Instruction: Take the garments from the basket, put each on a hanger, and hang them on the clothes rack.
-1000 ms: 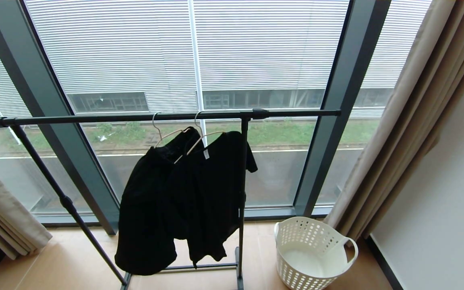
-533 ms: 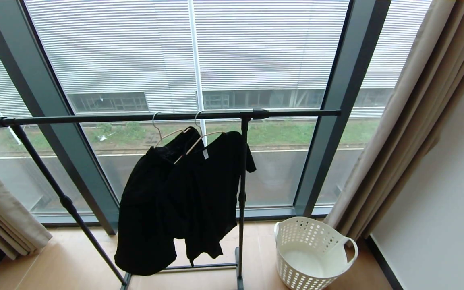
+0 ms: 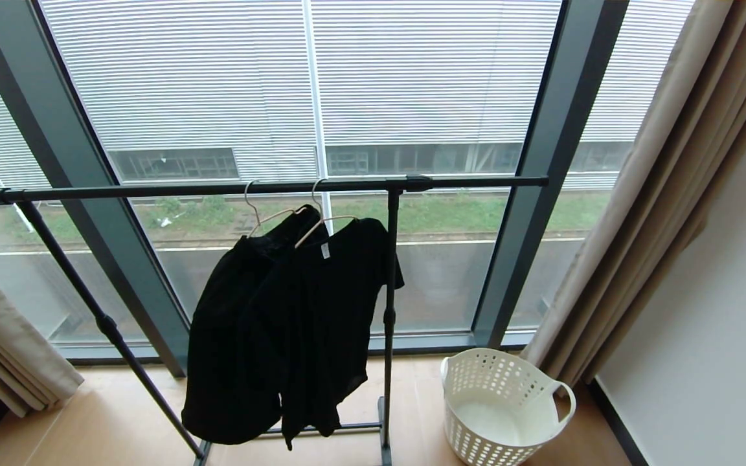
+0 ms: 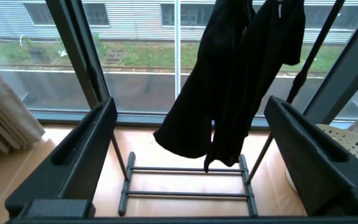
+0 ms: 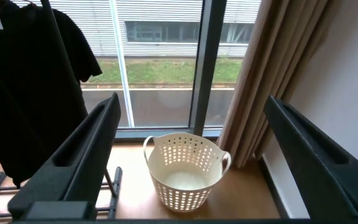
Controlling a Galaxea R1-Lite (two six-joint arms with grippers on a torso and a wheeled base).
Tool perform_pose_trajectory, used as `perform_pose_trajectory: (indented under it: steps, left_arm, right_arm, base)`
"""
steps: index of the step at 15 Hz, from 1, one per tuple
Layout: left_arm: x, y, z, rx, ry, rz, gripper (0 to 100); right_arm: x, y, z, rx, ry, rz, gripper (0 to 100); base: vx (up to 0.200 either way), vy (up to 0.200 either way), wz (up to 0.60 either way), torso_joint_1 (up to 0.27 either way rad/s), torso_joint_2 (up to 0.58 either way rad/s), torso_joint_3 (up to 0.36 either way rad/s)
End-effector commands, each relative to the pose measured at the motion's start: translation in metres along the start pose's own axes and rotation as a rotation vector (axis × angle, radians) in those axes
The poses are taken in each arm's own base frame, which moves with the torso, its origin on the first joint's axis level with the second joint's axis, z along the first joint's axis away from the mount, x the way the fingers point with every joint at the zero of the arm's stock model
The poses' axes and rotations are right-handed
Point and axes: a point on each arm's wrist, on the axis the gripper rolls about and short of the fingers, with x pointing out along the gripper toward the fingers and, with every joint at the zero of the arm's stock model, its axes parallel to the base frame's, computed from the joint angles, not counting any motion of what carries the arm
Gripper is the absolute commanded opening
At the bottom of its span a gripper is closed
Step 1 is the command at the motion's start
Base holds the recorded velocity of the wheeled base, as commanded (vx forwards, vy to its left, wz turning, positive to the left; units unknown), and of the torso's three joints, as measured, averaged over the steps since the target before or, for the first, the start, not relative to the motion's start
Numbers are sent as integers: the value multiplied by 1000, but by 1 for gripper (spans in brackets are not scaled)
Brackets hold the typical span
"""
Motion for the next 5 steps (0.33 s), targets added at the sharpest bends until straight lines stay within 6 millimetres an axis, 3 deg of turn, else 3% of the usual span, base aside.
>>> perform_pose_trajectory:
  steps: [1, 5]
  left_arm:
    - [0, 0, 0, -1, 1, 1, 100]
    - [0, 0, 0, 1, 1, 1, 100]
  right_arm:
    - [0, 0, 0, -3, 0, 1, 100]
    - [0, 0, 0, -9, 2, 2, 100]
  base:
    - [0, 0, 0, 0, 0, 0]
    - [0, 0, 0, 0, 0, 0]
